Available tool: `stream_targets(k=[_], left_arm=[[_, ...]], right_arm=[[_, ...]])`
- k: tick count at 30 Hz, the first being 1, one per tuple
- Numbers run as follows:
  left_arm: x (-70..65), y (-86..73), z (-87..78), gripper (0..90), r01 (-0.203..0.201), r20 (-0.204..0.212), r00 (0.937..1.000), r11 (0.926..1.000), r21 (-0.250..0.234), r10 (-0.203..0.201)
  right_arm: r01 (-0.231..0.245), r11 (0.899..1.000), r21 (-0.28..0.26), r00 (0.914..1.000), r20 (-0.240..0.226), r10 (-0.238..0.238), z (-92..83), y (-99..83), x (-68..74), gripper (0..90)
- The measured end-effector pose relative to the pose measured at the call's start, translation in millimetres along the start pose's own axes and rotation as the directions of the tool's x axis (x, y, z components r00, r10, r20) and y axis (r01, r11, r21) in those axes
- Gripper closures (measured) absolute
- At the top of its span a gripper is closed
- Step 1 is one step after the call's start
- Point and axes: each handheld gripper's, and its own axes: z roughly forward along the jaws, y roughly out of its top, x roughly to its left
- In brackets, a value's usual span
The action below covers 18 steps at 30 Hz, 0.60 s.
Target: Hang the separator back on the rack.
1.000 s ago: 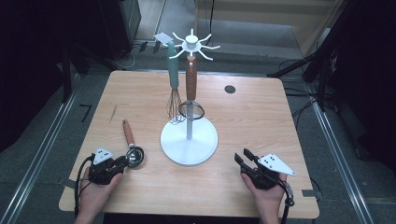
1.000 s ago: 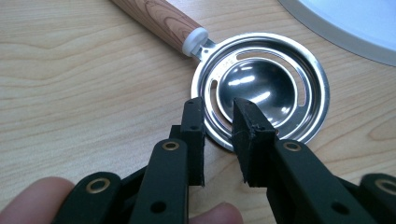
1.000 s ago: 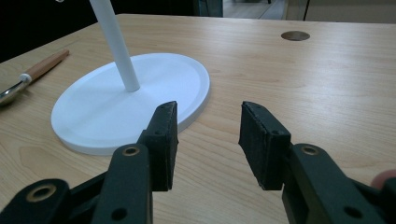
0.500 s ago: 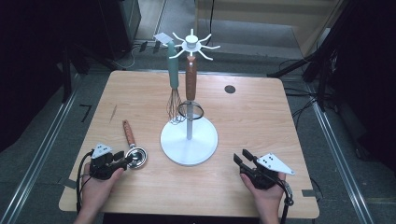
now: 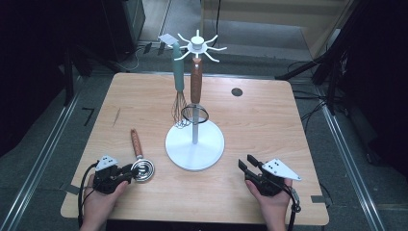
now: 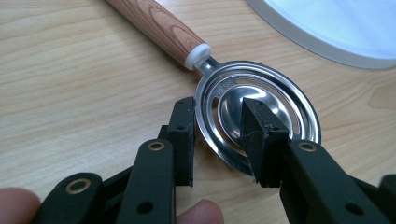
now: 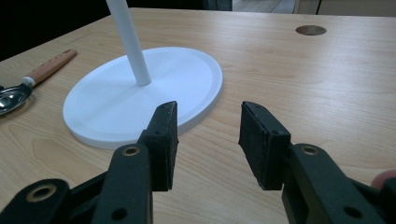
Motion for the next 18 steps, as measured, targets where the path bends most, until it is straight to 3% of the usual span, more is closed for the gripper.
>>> stream_targets(k=[6, 9, 14, 18], left_arm=[[-3.9, -3.3, -3.5, 65.7, -0.002, 0.028, 0.9996, 0.9999, 0.015, 0.002], [-6.4, -3.7, -4.3, 60.1, -0.017, 0.022, 0.9996, 0.9997, 0.015, 0.017], [-1.6, -2.1, -2.5, 48.7, 0.003, 0.029, 0.9996, 0.9999, -0.014, -0.002], [0.5, 1.2, 0.4, 50.6, 0.006, 0.021, 0.9998, 0.9998, -0.017, -0.005]], right_arm=[[0.009, 1.000, 0.010, 0.9996, -0.025, -0.009, 1.5, -0.7, 6.6, 58.2], [0.014, 1.000, 0.010, 0.9994, -0.033, -0.014, 2.2, -0.8, 7.8, 58.2], [0.014, 1.000, 0.015, 0.9991, -0.041, -0.014, 4.1, -1.1, 9.3, 58.3], [0.023, 1.000, 0.019, 0.9985, -0.050, -0.022, 5.6, -1.3, 13.2, 58.3]])
